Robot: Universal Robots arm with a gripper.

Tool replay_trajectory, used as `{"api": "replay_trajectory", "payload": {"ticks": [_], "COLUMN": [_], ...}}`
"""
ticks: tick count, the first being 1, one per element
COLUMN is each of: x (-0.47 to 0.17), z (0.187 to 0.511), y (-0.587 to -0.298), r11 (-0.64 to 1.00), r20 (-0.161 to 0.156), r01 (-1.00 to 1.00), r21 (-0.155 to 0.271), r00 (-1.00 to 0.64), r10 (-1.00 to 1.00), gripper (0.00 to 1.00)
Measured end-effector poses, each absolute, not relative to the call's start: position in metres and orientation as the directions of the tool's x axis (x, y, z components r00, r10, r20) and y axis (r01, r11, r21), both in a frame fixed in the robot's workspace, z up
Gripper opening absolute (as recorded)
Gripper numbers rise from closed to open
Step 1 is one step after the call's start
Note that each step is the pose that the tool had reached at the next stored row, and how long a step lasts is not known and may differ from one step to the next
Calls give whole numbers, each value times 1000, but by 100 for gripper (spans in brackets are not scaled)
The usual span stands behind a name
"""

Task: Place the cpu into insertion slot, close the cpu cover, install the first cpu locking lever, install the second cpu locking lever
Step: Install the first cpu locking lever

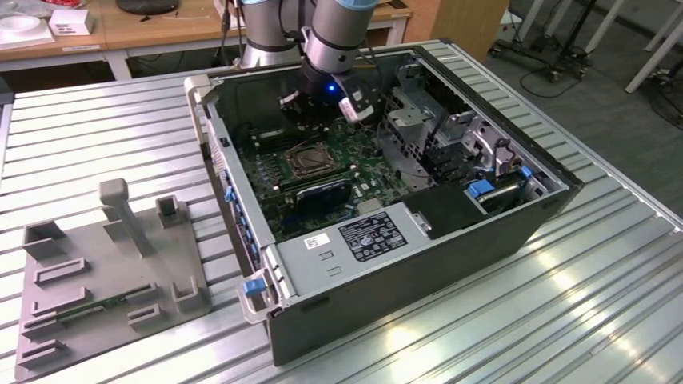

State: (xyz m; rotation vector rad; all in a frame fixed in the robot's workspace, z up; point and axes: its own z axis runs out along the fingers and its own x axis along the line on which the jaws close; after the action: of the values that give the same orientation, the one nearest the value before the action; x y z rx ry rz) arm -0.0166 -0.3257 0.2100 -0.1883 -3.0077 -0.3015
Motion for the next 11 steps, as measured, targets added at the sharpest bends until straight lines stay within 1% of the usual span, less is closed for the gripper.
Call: {"api": "replay_trajectory", "payload": {"ticks": [11], "x": [-16], "z": [204], "y": [-326], "r11": [973], "r20": [124], "r01": [134], "r21": [190], "r00": [-986], "r10": [112], "gripper": [11]}}
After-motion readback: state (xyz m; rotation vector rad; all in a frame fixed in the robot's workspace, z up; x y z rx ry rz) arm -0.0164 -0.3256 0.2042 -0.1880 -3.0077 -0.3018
